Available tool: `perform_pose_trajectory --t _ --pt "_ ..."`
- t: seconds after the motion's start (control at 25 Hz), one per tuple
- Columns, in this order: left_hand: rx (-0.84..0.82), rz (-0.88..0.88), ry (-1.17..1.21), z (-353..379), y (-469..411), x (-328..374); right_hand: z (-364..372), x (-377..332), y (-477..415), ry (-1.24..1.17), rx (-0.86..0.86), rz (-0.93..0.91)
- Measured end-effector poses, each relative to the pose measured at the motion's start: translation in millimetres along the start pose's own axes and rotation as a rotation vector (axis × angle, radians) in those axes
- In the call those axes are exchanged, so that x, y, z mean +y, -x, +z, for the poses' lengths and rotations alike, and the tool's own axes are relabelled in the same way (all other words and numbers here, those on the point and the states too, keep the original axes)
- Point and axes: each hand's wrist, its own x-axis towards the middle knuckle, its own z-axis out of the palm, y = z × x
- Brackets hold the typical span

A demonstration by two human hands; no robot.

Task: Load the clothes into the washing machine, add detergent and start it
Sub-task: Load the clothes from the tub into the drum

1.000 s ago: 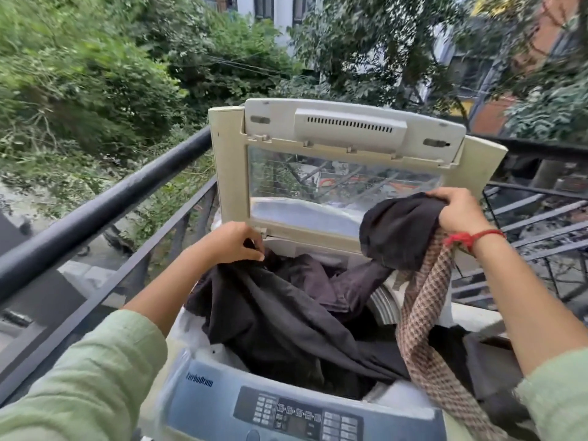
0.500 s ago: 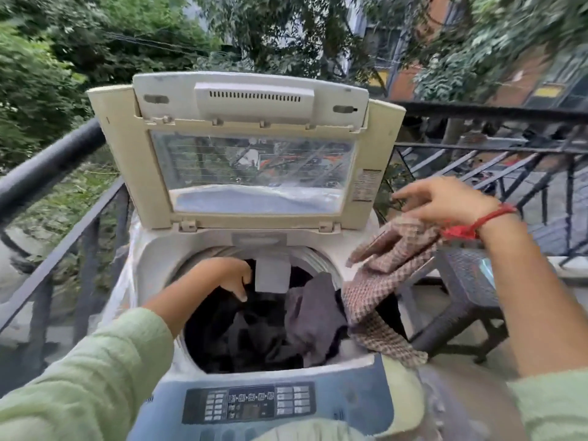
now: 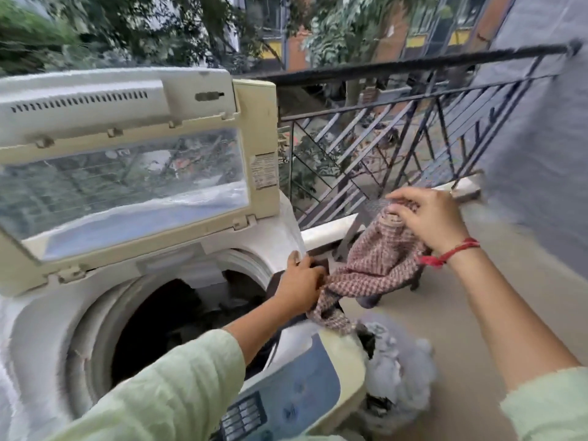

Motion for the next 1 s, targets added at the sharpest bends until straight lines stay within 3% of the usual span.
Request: perform_pose_trajectory --t 0.08,0.16,0.24,0.32,0.4,0.52,0.6,0.72,0.8,0.88,0.92,0.96,1.0 --pt "0.219 -0.008 0.307 12.1 19.0 -7.8 12.7 1.5 7.7 -0.090 0.043 0.006" --pt "0.326 -0.214 0.512 19.1 38.9 -16.9 17.6 -0.5 5.1 -0.130 0.136 0.040" --pt "0.238 -0.239 0.411 16.1 45.6 -17.8 17.7 -7.9 -3.1 -0.128 0.175 0.068" --pt "0.195 -0.086 0.260 -2.3 46.1 -21.3 17.7 -23.9 -10.2 -0.122 0.167 0.028" --pt "0.332 -0.064 0.151 -39.8 54.8 -46.5 18.8 -45.3 -15.5 -0.148 0.161 -0.072" --pt "0.707 -0.331 0.133 -104.1 98.2 -125.8 24.3 -77.7 -19.0 -0.270 0.137 -0.192" --pt "0.750 -0.483 -0.006 -129.3 144.1 -172.1 34.4 -105.4 -22.1 -0.369 0.114 -0.243" --pt "0.406 -0.723 -0.373 -127.5 200.6 -205.8 51.8 -155.9 -28.9 -0.483 0.123 -0.333" --pt "-0.070 -0.832 -0.469 -110.5 225.3 -215.4 60.7 -188.5 -36.3 -0.522 0.133 -0.429" --pt "-0.531 -0.772 -0.332 -98.2 230.8 -214.7 66.2 -211.6 -41.0 -0.521 0.053 -0.523" --pt "-0.627 -0.741 -0.242 -97.5 227.5 -211.5 70.0 -219.3 -40.0 -0.507 -0.026 -0.563" --pt "-0.602 -0.717 -0.133 -99.0 222.5 -209.3 74.7 -225.5 -37.4 -0.488 -0.119 -0.591" --pt "-0.473 -0.684 -0.001 -102.7 215.2 -206.5 79.6 -229.0 -34.1 -0.476 -0.211 -0.602"
